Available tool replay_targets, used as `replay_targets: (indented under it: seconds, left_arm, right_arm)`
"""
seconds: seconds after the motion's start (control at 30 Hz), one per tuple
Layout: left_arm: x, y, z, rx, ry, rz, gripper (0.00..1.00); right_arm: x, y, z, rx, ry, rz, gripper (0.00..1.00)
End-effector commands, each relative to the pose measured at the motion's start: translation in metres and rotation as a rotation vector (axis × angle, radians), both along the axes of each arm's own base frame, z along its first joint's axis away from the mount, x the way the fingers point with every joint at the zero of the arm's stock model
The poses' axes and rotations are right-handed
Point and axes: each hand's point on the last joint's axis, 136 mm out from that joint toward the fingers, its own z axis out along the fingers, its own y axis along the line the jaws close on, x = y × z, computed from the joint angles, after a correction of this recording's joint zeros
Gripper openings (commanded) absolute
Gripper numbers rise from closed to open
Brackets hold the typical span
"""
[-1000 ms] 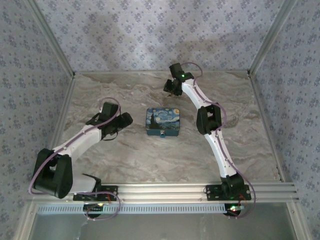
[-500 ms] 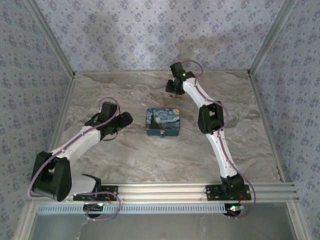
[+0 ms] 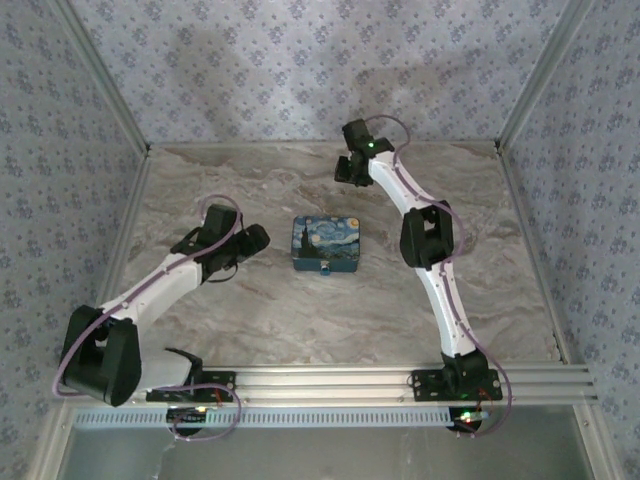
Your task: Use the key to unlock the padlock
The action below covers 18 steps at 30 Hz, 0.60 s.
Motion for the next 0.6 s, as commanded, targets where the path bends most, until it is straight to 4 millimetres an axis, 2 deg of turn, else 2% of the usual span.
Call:
replay_targets:
  seconds: [0.0, 0.4, 0.53, 0.57]
  left_arm:
    - [0.001, -0.015, 0.013, -0.035, -0.049, -0.054, 0.8]
    - [-0.002, -0.016, 0.018, -0.028, -0.056, -0.054, 0.8]
    - [-0.004, -0.013, 0.017, -0.025, -0.055, -0.045, 0.8]
    - [-0.005, -0.013, 0.017, -0.025, -0.055, -0.045, 0.8]
  right_arm:
    - [-0.012, -0.004, -0.019, -0.044, 0.062, -0.008, 0.45]
    - [-0.016, -0.008, -0.046, -0.072, 0.115, -0.022, 0.43]
    - [-0.017, -0.008, -0.049, -0.075, 0.121, -0.023, 0.37]
    - [-0.017, -0.008, -0.049, -0.072, 0.12, -0.022, 0.33]
